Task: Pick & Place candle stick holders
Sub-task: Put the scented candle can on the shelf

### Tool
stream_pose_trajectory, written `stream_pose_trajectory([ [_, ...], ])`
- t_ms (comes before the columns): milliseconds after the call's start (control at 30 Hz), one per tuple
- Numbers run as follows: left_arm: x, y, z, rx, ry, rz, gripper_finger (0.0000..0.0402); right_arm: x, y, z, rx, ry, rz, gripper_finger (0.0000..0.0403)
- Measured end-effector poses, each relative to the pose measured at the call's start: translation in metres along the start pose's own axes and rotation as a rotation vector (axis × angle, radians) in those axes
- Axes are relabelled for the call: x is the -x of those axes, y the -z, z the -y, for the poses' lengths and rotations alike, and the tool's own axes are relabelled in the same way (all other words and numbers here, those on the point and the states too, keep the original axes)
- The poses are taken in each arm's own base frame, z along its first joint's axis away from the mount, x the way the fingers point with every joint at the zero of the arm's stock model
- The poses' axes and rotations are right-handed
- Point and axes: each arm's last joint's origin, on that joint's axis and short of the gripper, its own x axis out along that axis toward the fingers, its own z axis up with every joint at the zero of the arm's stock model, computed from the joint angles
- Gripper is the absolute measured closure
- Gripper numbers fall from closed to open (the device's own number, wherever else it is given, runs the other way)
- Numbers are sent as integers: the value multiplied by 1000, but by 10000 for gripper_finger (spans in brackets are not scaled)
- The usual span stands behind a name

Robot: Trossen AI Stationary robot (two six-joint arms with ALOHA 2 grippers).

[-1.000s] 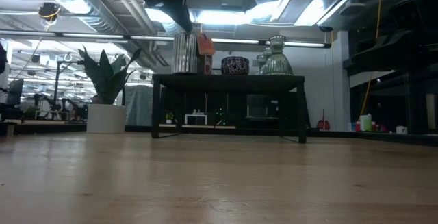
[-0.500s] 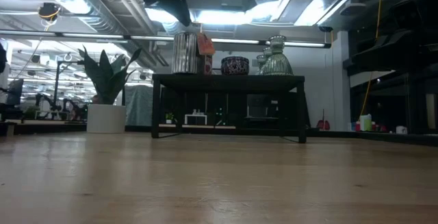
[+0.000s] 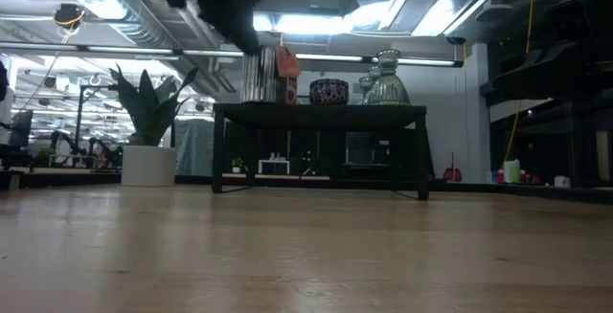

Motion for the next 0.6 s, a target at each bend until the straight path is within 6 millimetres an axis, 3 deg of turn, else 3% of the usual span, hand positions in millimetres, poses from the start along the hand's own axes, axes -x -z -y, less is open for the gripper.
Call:
stream_pose_trajectory([
  [300, -26, 14, -16, 61, -81, -15, 321, 0, 0, 0, 0, 0, 0, 400],
  [600, -28, 16, -28, 64, -257, -53, 327, 0, 0, 0, 0, 0, 0, 400],
])
